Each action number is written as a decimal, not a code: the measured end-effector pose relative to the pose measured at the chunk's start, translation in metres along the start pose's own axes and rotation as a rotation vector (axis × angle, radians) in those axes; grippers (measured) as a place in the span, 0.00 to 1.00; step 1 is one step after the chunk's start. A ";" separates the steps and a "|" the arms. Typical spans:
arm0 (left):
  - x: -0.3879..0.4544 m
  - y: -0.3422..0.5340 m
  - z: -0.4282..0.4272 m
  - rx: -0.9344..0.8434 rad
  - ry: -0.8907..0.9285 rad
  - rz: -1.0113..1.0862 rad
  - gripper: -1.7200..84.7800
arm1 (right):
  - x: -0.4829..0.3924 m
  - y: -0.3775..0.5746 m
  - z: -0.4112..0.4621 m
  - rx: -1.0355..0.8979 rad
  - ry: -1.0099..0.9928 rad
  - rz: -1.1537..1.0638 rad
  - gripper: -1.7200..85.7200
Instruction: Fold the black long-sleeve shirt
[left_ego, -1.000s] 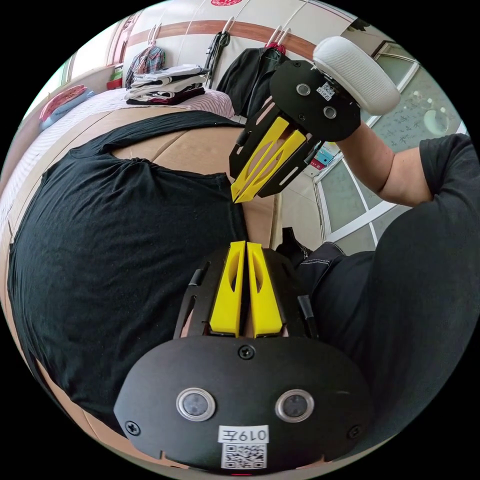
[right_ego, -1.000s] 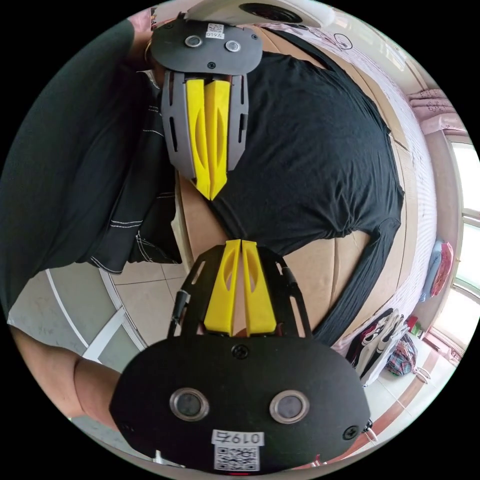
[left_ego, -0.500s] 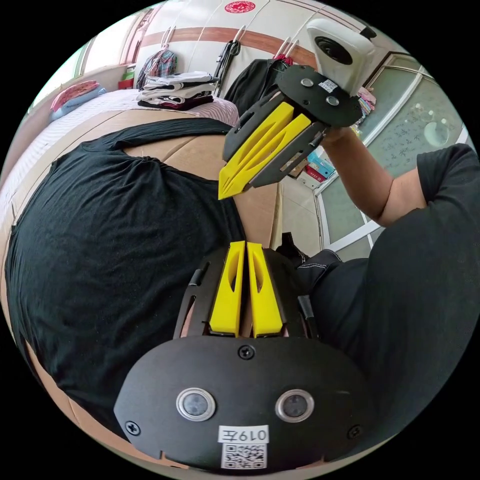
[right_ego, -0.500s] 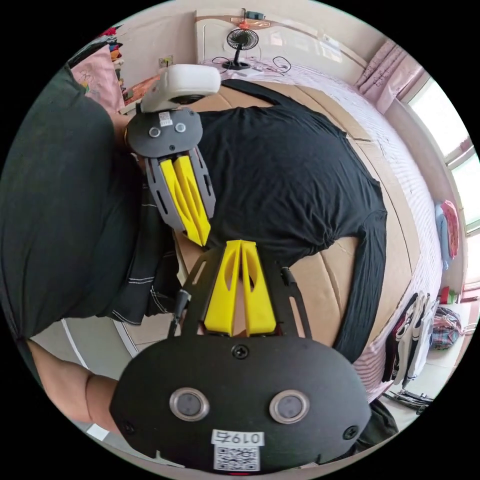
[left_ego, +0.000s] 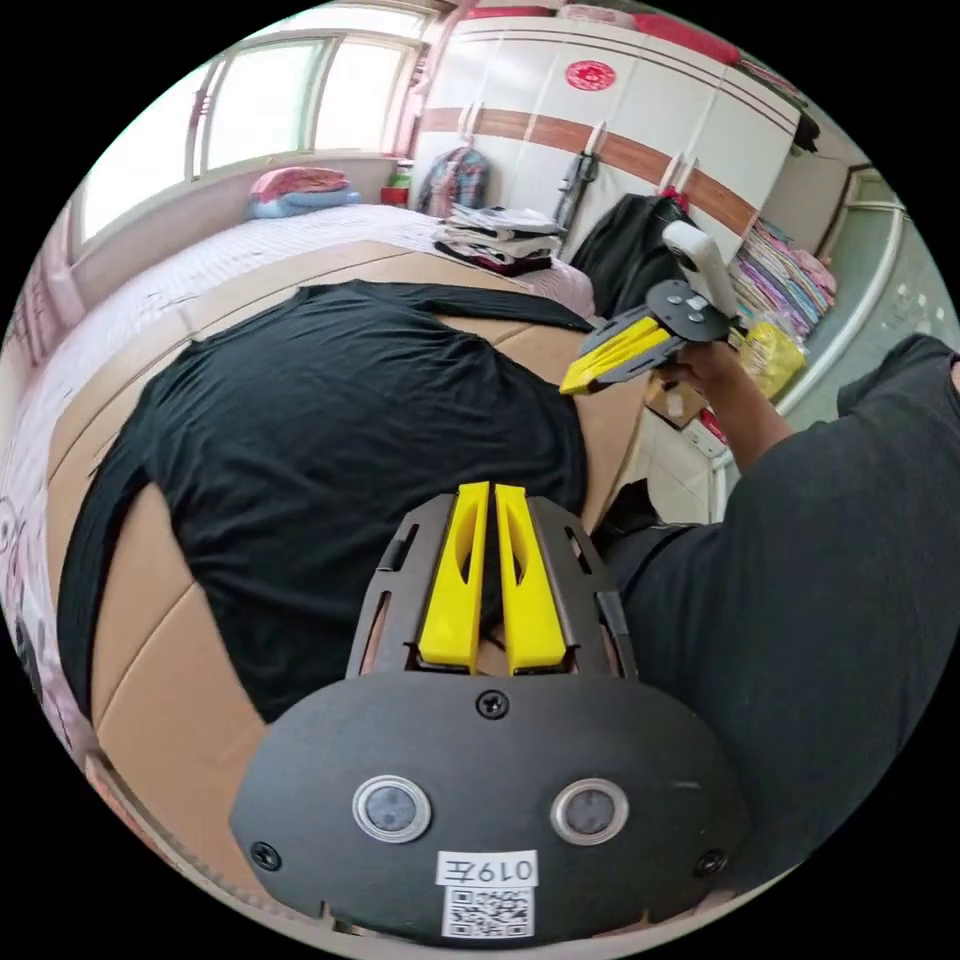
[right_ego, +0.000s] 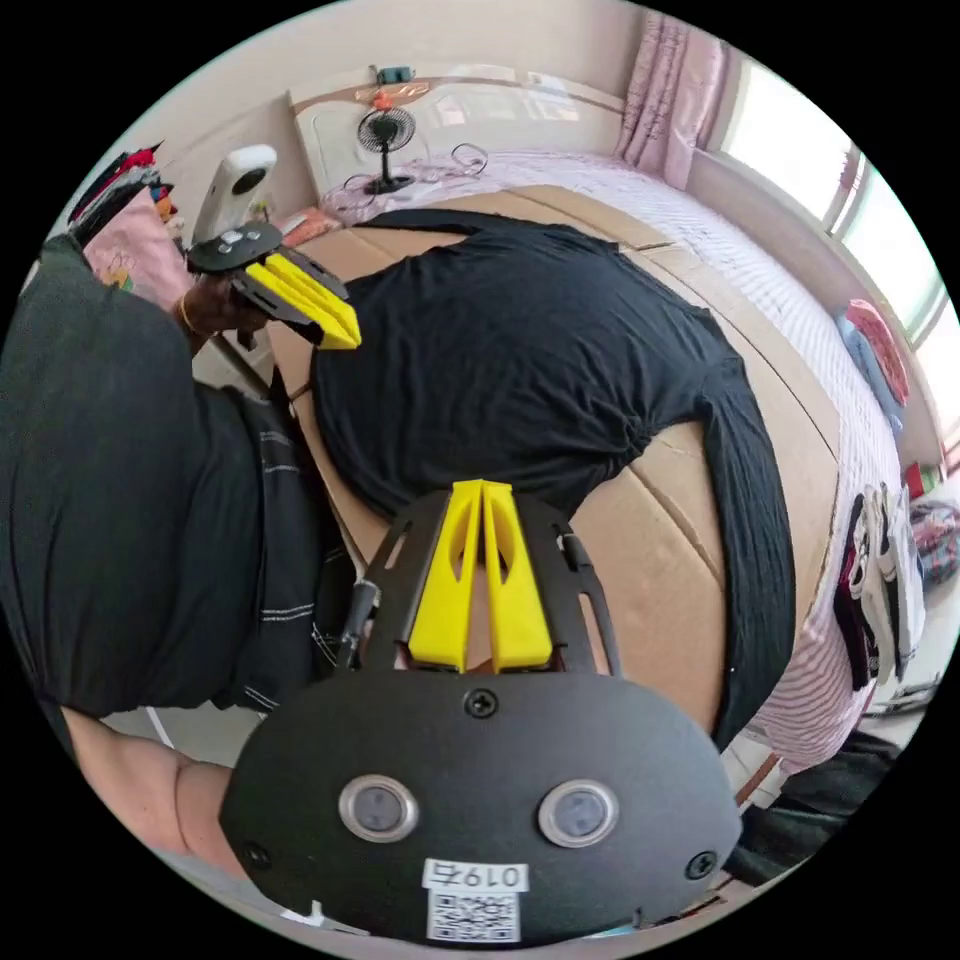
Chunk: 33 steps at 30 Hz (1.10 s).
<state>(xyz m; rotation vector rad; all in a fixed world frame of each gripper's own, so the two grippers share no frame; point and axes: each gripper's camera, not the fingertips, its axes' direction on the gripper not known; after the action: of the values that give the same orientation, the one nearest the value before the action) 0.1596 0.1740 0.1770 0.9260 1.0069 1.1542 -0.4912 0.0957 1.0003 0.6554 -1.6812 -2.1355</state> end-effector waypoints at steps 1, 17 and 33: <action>-0.019 0.015 -0.018 0.016 -0.092 -0.091 0.03 | 0.015 0.009 -0.007 0.074 0.006 0.086 0.01; -0.146 0.133 -0.085 -0.033 -0.218 -0.636 0.03 | 0.116 0.082 0.021 0.123 -0.075 0.594 0.12; -0.167 0.153 -0.111 -0.119 -0.268 -0.602 0.04 | 0.131 0.083 0.044 -0.029 0.033 0.550 0.02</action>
<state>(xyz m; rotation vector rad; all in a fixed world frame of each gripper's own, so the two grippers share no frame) -0.0063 0.0430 0.3141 0.5990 0.8985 0.5599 -0.6258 0.0423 1.0709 0.1818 -1.5792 -1.7386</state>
